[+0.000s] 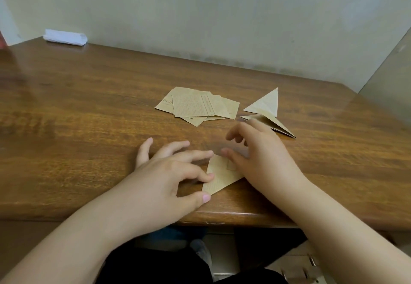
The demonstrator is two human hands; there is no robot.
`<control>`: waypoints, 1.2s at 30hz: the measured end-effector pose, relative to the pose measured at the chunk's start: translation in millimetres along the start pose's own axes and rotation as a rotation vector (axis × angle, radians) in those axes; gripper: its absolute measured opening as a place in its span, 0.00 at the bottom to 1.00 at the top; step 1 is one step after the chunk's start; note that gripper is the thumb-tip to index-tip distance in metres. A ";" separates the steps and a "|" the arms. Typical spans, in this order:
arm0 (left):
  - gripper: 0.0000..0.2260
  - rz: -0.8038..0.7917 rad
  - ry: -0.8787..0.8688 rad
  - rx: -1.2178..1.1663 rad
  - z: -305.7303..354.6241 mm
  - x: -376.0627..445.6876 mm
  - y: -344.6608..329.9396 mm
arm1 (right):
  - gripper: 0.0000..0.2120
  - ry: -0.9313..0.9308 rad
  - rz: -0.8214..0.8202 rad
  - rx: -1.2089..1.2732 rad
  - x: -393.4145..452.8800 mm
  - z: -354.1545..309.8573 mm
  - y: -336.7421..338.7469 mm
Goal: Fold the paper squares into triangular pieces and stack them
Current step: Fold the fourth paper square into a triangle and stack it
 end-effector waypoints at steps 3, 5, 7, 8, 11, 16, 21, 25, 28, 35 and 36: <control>0.14 -0.016 -0.007 -0.009 -1.9 1.3 -2.2 | 0.03 0.034 -0.066 0.109 -20.5 -1.3 -0.3; 0.15 -0.028 0.002 0.041 -2.1 2.2 -2.1 | 0.02 0.077 -0.124 0.144 -33.1 -5.1 -5.0; 0.14 -0.055 0.031 0.079 -3.8 4.7 -1.7 | 0.03 0.101 -0.161 0.188 -39.9 -7.9 -9.1; 0.17 -0.064 0.030 0.091 -4.2 6.1 -1.4 | 0.03 0.107 -0.175 0.203 -41.1 -9.3 -10.9; 0.30 -0.056 -0.013 0.142 -5.1 9.1 -1.2 | 0.03 0.128 -0.193 0.237 -40.6 -16.1 -14.4; 0.33 -0.098 -0.054 0.157 -4.9 9.2 -1.0 | 0.03 0.171 -0.199 0.279 -36.1 -27.2 -19.2; 0.33 -0.150 -0.068 0.128 -6.2 10.4 -1.2 | 0.03 0.188 -0.236 0.266 -31.8 -27.9 -20.5; 0.33 -0.151 -0.058 0.138 -6.3 10.3 -1.4 | 0.03 0.165 -0.239 0.261 -31.0 -18.1 -16.3; 0.33 -0.160 -0.049 0.142 -7.0 10.0 -1.9 | 0.03 0.131 -0.230 0.254 -30.2 -5.6 -12.2; 0.33 -0.169 -0.045 0.147 -6.7 10.5 -1.8 | 0.02 0.081 -0.236 0.219 -27.1 7.5 -6.5; 0.33 -0.167 -0.045 0.148 -6.8 10.5 -2.0 | 0.02 0.064 -0.235 0.214 -26.3 10.9 -4.3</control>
Point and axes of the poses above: each hand's wrist, its own x-axis towards the middle knuckle, its own y-axis out of the back of the hand, z = x × y, the point moved 7 cm from there along x, towards the middle knuckle, and after that the axes turned 7 degrees about -z, right-handed, at the moved point
